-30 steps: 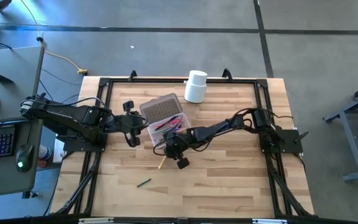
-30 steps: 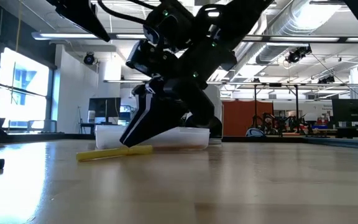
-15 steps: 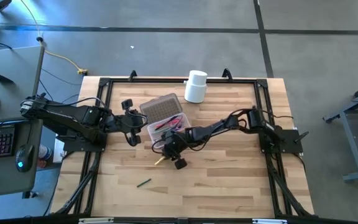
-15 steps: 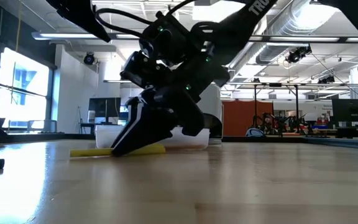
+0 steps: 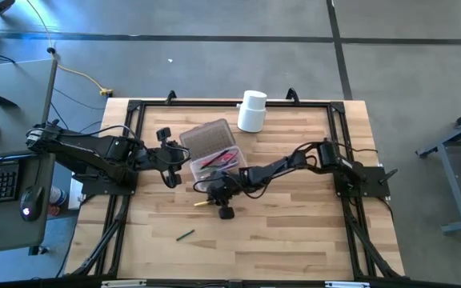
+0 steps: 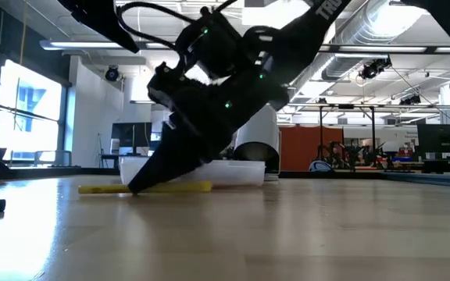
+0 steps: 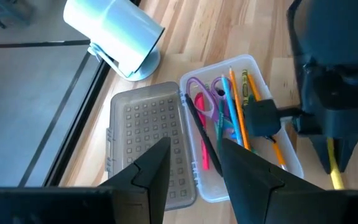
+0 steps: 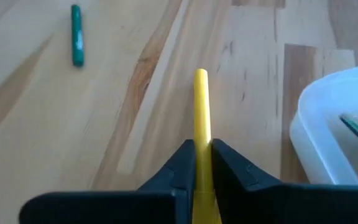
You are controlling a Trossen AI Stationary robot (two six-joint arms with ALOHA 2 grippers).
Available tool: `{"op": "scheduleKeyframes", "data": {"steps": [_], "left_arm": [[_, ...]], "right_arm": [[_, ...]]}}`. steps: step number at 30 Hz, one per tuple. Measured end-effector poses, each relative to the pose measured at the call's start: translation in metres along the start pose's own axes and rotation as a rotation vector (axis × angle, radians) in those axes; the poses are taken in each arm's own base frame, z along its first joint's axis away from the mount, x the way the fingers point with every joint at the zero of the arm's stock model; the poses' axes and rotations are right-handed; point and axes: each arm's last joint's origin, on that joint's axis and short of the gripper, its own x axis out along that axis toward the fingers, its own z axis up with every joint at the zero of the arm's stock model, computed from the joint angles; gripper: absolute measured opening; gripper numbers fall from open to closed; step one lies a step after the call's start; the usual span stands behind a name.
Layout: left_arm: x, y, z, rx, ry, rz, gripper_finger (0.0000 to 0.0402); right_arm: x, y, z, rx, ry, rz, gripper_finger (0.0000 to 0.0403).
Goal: Pick & place school supplies into a supply box
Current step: Put the yellow pen into the black supply box, then put the green crayon into the black supply box
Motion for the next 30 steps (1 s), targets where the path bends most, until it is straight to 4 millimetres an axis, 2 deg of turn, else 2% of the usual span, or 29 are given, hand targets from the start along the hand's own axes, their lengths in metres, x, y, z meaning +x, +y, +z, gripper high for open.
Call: {"op": "scheduleKeyframes", "data": {"steps": [6,12,15,17,22,30], "left_arm": [[0.0,0.0,0.0,0.0,0.001,-0.008,0.0172],[0.0,-0.001,0.0,-0.001,0.002,-0.022,0.0172],[0.0,-0.001,0.0,-0.001,0.002,-0.022,0.0172],[0.0,-0.001,0.0,-0.001,0.002,-0.022,0.0172],[0.0,-0.001,0.0,-0.001,0.002,-0.023,0.0172],[0.0,-0.001,0.0,-0.002,0.002,-0.025,0.0172]], "right_arm": [[-0.034,0.003,0.03,-0.078,-0.025,-0.139,0.0007],[-0.056,-0.01,0.038,-0.184,0.06,-0.36,0.0025],[-0.061,-0.024,0.029,-0.194,0.161,-0.444,0.0025],[-0.061,-0.035,0.02,-0.158,0.221,-0.428,0.0021],[-0.064,-0.055,0.013,-0.063,0.223,-0.287,0.0022],[-0.064,-0.061,0.023,-0.116,0.114,-0.292,0.0077]]}}
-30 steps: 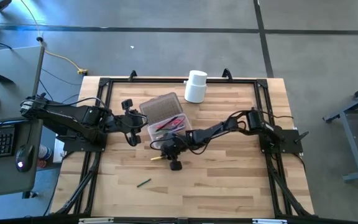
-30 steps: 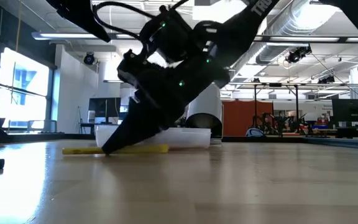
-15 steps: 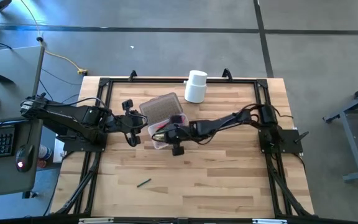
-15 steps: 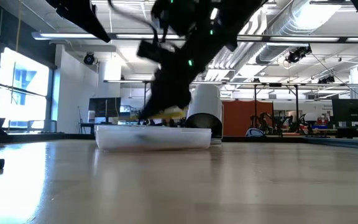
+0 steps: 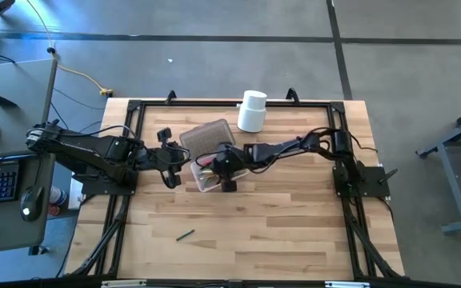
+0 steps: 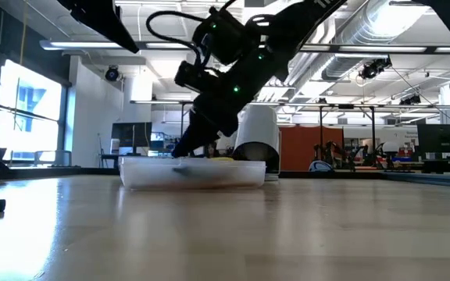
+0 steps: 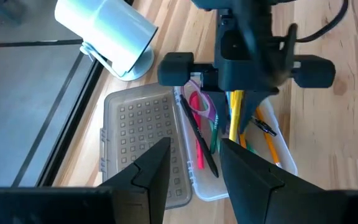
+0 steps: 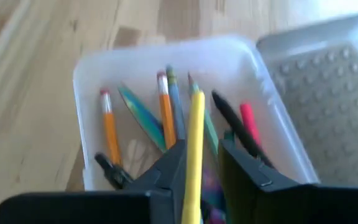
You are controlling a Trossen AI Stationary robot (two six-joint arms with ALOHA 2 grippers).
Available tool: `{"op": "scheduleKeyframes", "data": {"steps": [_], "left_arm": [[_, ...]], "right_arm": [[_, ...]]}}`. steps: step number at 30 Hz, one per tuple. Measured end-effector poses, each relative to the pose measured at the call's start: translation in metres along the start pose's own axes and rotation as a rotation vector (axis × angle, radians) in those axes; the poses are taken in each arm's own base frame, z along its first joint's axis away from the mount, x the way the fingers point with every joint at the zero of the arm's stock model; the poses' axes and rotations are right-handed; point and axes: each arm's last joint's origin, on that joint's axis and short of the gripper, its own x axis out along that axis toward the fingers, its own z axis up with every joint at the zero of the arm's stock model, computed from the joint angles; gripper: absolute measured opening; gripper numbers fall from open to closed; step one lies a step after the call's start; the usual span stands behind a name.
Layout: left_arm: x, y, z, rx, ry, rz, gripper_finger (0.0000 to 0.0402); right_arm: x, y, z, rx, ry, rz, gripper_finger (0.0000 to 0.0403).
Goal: Pick & place school supplies into a supply box
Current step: Put the green crayon into the black supply box
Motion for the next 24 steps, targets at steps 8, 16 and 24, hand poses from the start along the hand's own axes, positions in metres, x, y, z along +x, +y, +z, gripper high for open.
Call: {"op": "scheduleKeyframes", "data": {"steps": [8,16,24], "left_arm": [[0.0,0.0,0.0,-0.002,-0.003,0.0,0.0172],[0.0,0.0,0.003,-0.022,-0.028,-0.004,0.0172],[0.002,-0.006,0.003,-0.041,-0.003,-0.169,0.0172]], "right_arm": [[-0.003,0.04,0.028,-0.084,-0.213,0.055,0.0112],[-0.01,0.093,0.046,-0.132,-0.351,0.085,0.0114],[-0.015,0.106,0.049,-0.075,-0.34,-0.052,0.0114]]}}
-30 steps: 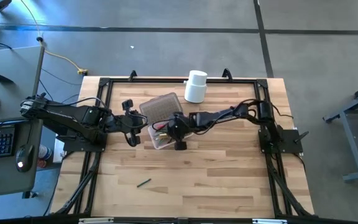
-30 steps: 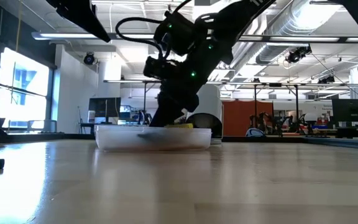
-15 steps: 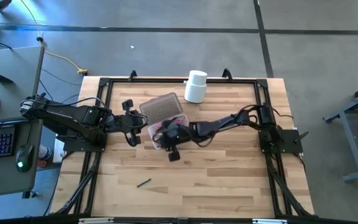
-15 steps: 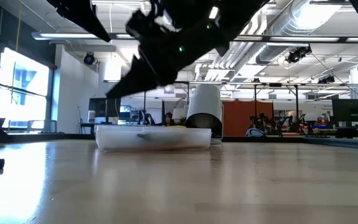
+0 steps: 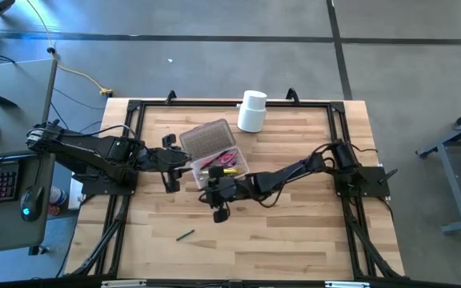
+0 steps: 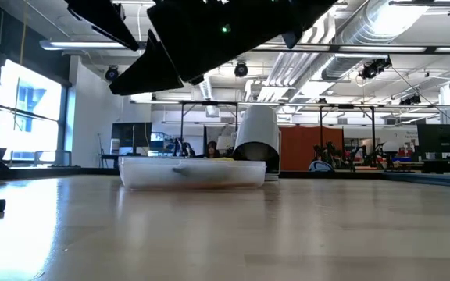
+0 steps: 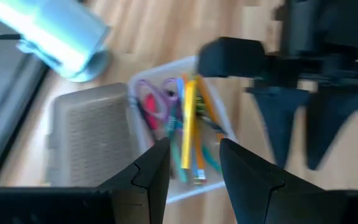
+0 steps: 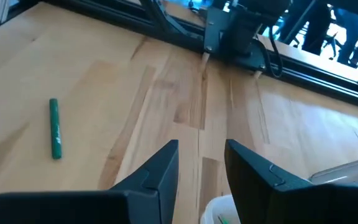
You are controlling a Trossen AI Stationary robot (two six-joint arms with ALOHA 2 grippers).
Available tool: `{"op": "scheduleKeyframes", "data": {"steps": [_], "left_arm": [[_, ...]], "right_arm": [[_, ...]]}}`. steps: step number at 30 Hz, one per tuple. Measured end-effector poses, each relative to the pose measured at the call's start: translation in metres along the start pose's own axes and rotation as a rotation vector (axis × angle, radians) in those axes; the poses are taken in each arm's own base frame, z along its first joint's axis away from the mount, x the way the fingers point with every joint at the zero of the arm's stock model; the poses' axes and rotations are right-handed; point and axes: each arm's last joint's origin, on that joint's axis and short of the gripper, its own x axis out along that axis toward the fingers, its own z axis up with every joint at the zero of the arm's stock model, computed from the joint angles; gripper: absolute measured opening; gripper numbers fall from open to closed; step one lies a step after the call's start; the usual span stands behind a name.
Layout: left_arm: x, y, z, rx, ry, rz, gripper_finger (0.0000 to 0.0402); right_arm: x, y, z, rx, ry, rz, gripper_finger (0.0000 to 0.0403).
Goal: Pick & place school supplies into a supply box
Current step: Put the green crayon into the black supply box
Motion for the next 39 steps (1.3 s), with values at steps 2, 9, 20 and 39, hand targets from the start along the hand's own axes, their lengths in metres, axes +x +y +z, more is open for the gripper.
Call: {"op": "scheduleKeyframes", "data": {"steps": [2,9,20,39], "left_arm": [[0.0,-0.001,0.001,-0.004,-0.003,-0.039,0.0172],[0.005,-0.006,0.005,-0.067,-0.018,-0.111,0.0172],[0.023,-0.039,-0.043,-0.211,0.495,-0.463,0.0172],[0.074,-0.134,-0.105,-0.315,0.674,-0.435,0.0172]], "right_arm": [[-0.001,0.002,0.001,0.002,-0.005,-0.009,0.0114],[-0.004,0.009,0.014,-0.041,-0.116,0.0,0.0109],[-0.044,0.012,0.038,-0.285,0.027,-0.13,0.0084],[-0.049,0.004,0.028,-0.566,0.203,-0.152,0.0071]]}}
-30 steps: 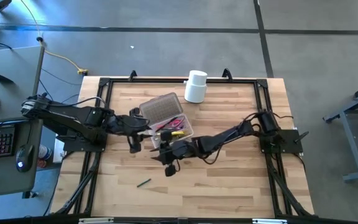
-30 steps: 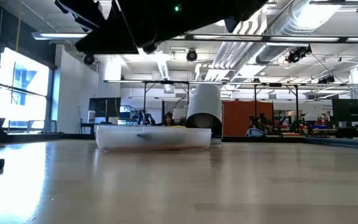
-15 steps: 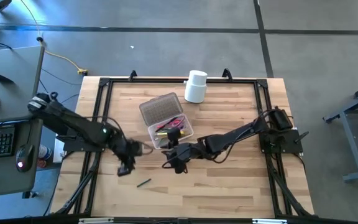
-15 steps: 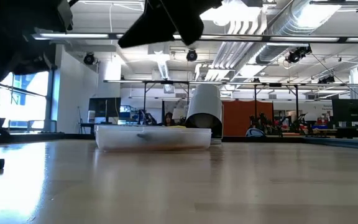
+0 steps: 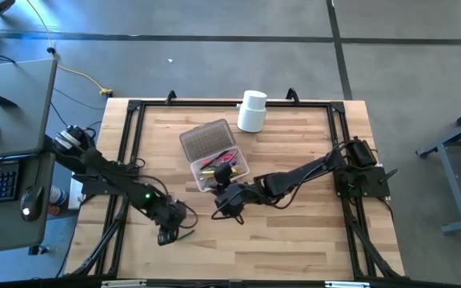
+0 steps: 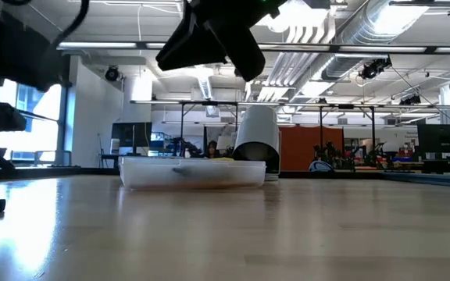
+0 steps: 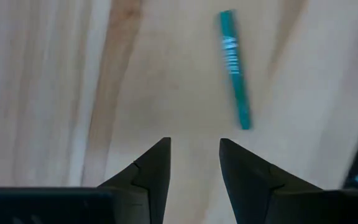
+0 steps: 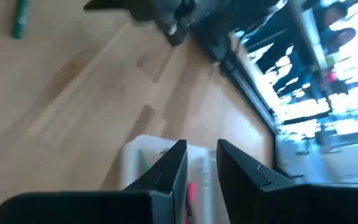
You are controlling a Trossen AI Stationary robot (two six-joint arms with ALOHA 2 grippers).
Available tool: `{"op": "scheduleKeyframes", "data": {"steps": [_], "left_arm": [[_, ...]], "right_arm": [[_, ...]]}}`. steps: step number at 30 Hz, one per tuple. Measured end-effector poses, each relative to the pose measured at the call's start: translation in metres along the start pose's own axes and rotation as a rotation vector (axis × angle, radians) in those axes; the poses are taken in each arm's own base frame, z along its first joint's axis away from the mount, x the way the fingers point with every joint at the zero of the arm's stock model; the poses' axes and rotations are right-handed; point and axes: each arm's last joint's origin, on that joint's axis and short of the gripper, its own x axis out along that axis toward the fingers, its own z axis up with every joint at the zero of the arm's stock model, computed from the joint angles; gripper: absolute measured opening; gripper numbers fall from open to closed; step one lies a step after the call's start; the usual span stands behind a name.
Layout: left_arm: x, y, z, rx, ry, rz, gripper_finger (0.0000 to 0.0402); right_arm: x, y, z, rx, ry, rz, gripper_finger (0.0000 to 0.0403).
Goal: Pick & place school supplies into a supply box
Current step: Put the green crayon into the black supply box
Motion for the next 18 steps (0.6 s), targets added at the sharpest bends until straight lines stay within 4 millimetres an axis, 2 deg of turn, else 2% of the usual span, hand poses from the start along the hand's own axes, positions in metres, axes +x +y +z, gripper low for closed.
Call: {"op": "scheduleKeyframes", "data": {"steps": [3,7,13,18], "left_arm": [[0.015,0.0,0.003,-0.017,0.023,0.032,0.0172],[0.024,-0.004,0.006,-0.024,0.071,0.008,0.0172],[0.022,-0.013,0.014,-0.04,0.049,0.034,0.0172],[0.019,-0.023,0.02,-0.072,0.038,-0.04,0.0172]], "right_arm": [[0.0,-0.002,-0.001,-0.039,0.027,-0.043,0.0071],[0.001,-0.004,-0.002,-0.049,0.058,-0.073,0.0071],[0.003,-0.006,-0.007,-0.079,0.085,-0.073,0.0071],[0.002,-0.007,-0.011,-0.116,0.16,-0.107,0.0071]]}}
